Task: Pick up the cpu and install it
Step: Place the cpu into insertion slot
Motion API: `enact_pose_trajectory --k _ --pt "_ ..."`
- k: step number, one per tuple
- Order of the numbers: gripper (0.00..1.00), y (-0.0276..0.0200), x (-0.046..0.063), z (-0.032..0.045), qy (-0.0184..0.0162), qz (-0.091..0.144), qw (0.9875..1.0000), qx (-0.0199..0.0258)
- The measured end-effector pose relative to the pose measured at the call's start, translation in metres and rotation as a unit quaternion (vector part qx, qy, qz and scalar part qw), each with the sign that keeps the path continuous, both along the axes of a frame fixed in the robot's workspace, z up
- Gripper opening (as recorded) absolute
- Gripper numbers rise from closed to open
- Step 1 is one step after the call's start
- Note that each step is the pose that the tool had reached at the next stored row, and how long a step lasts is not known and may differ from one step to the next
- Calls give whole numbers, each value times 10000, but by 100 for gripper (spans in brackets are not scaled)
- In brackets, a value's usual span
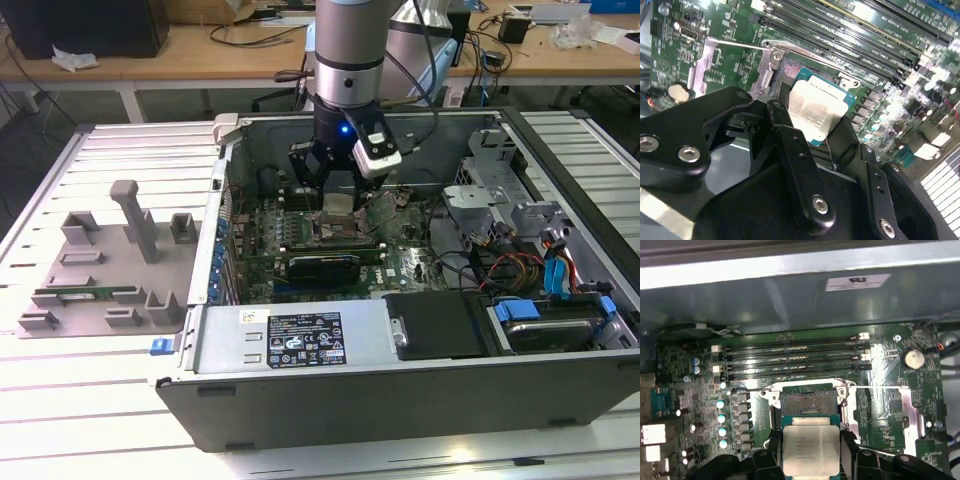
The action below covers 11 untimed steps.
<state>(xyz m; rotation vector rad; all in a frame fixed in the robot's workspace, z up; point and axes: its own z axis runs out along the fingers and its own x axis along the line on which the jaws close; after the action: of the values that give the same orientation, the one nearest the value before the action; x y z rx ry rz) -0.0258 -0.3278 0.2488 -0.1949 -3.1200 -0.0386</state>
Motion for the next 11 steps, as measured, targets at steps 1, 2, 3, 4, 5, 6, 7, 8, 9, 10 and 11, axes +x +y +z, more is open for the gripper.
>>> enact_pose_trajectory --k 1,2,3,4,5,6,7,8,9,10,11 --pt "55 0 0 0 0 -158 9999 0" --pt "55 0 0 0 0 -242 9997 -1" --pt "55 0 0 0 0 -322 9995 0" --pt "55 0 0 -1 0 -508 9987 0" --pt "55 0 0 -1 0 -618 9981 0" --pt "55 0 0 -1 0 -703 9975 0" --pt "55 0 0 -2 0 -866 9962 0" --pt "55 0 0 -2 0 -1011 9949 0" --pt "55 0 0 -3 0 -1108 9938 0" --pt "55 0 0 -3 0 -1192 9929 0" --pt "55 0 0 -4 0 -1355 9908 0"
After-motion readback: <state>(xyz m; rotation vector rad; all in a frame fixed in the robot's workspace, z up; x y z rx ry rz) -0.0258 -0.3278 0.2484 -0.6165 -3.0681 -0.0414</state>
